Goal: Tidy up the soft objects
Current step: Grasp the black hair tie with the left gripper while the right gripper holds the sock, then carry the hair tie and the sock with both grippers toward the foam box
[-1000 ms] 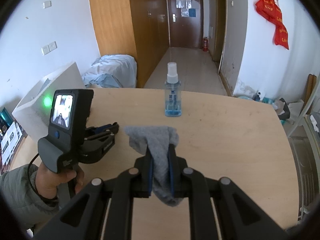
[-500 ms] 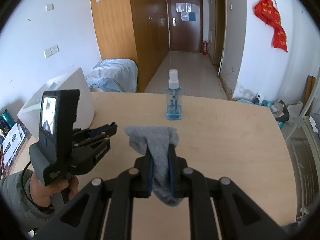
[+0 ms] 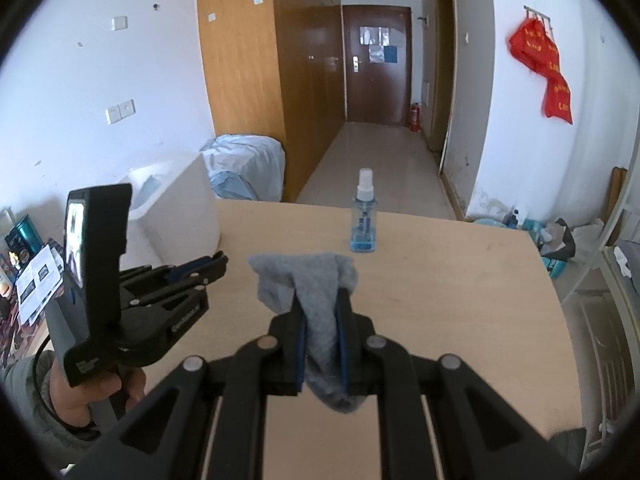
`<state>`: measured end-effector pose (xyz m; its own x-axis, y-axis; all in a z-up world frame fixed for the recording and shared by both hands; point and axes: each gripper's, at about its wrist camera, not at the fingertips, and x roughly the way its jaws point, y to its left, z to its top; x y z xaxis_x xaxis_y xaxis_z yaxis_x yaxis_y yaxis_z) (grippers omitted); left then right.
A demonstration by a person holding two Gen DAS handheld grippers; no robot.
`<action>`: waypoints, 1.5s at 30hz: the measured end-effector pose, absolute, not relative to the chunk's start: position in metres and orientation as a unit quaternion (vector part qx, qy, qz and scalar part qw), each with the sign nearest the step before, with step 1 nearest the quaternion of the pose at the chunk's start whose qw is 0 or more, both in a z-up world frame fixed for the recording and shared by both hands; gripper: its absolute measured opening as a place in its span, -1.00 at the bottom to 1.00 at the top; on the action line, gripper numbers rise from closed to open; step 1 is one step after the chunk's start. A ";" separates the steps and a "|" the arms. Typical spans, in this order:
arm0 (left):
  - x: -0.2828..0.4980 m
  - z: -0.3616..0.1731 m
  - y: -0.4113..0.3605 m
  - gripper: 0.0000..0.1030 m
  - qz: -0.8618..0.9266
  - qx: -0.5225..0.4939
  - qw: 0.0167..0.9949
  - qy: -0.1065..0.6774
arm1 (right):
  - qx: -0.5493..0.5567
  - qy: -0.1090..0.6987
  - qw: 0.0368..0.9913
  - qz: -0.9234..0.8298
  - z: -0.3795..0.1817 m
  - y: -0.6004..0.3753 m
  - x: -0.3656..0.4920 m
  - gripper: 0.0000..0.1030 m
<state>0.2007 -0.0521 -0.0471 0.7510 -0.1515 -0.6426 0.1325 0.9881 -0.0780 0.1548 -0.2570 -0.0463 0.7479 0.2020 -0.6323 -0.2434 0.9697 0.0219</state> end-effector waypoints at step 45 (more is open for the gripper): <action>0.124 0.045 0.077 -0.79 0.016 -0.042 0.977 0.206 | -0.064 0.268 0.930 0.243 -0.010 -0.125 0.123 -0.69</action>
<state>0.1239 0.0765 0.0447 0.9143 0.0148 -0.4047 -0.0496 0.9959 -0.0756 0.1230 -0.1253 -0.0095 0.7383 0.4168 -0.5303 -0.4854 0.8742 0.0115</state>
